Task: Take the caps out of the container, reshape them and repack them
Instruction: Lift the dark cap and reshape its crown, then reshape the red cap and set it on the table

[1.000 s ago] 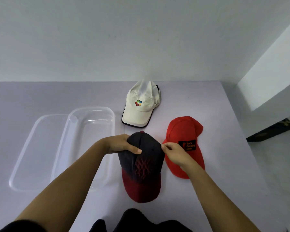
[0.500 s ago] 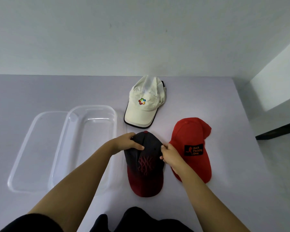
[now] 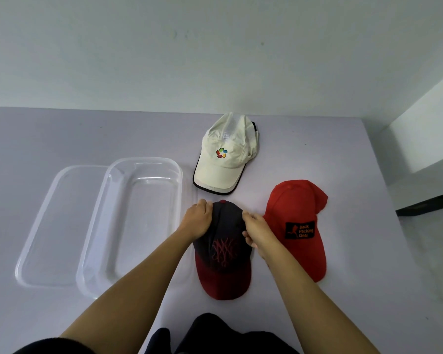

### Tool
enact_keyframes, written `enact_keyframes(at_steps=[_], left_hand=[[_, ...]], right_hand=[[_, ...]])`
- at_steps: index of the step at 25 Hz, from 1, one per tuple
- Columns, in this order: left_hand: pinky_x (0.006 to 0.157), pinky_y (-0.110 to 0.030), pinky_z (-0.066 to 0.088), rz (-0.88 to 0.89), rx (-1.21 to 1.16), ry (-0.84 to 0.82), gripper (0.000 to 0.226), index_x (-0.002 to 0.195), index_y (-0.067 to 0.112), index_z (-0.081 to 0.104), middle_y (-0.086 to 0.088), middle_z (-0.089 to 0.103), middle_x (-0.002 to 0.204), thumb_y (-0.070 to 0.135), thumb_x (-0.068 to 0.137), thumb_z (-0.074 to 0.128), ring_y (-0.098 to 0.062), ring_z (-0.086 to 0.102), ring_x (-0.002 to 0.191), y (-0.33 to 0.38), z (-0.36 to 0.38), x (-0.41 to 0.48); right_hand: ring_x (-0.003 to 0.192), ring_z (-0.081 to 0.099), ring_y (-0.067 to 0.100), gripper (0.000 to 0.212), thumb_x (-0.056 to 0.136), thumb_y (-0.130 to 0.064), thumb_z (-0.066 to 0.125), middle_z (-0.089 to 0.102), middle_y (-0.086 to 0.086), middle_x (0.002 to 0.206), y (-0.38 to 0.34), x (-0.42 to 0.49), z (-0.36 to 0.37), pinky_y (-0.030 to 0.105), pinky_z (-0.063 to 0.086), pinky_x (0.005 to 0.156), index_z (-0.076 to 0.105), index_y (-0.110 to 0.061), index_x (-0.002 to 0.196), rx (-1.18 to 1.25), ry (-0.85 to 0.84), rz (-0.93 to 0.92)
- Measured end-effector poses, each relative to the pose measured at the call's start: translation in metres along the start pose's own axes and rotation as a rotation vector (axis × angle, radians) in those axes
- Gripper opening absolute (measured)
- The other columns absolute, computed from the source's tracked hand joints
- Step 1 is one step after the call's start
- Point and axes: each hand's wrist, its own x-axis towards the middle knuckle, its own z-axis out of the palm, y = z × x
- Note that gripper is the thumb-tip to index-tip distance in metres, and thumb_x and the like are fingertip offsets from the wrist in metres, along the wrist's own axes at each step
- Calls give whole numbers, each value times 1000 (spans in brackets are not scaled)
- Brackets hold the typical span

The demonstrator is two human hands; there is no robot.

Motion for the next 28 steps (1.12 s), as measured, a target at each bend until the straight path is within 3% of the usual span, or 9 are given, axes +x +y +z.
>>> enact_keyframes(at_steps=[5,7,9,11,14,18,22,25,28], left_hand=[[71,-34,32,-34,2,58,30,76,9,37,-5,44,77,23,100,25,-22,42,75,0,4,3],[72,-36,35,-51,64,65,32,71,12,35,-14,52,90,22,99,23,-23,42,76,-1,5,5],[79,-39,38,-57,116,63,31,85,6,47,-21,56,111,20,99,23,-30,48,89,2,5,4],[95,-42,36,-25,116,102,36,116,-3,51,-22,52,125,19,101,26,-36,46,114,10,0,-2],[92,-32,36,105,-19,300,34,123,-2,49,-20,52,123,16,101,30,-33,46,117,24,-11,-18],[85,-15,30,225,-183,437,32,124,6,53,-8,53,120,16,100,34,-20,51,110,45,-7,-55],[102,-23,35,479,-28,184,34,129,5,52,-10,54,126,13,99,39,-20,52,117,56,51,-91],[115,-24,20,475,88,-44,50,146,4,29,-13,32,151,15,99,38,-22,30,140,59,95,-102],[120,-33,12,398,252,-220,66,150,2,5,-17,1,160,16,97,41,-29,9,147,63,122,-108]], right_hand=[[53,37,11,31,94,-36,44,41,3,65,-9,0,3,24,32,49,55,-9,103,-95,9,-11],[53,35,12,29,95,-32,39,38,3,64,-11,1,6,24,30,49,52,-8,105,-99,22,17],[54,41,12,34,96,-33,36,43,3,67,-12,1,6,24,36,49,51,-7,113,-160,21,-14],[63,58,16,41,97,-40,34,58,5,86,-14,-2,5,31,51,63,48,-9,120,-386,57,-153],[100,62,22,39,95,-37,40,55,4,125,-23,-25,-11,41,48,94,49,-16,127,-520,216,-511],[98,57,14,24,93,-12,49,60,0,110,-2,-54,-68,28,45,86,59,-13,114,-268,521,-786],[116,50,29,62,70,17,52,47,14,130,70,-40,-114,38,41,100,48,-8,127,-377,493,-627],[141,23,32,90,73,-2,64,16,14,156,112,-23,-133,44,28,110,15,-10,148,-776,337,-484],[142,26,30,89,82,-21,64,15,14,157,129,-20,-132,48,32,109,6,-11,149,-978,303,-514]])
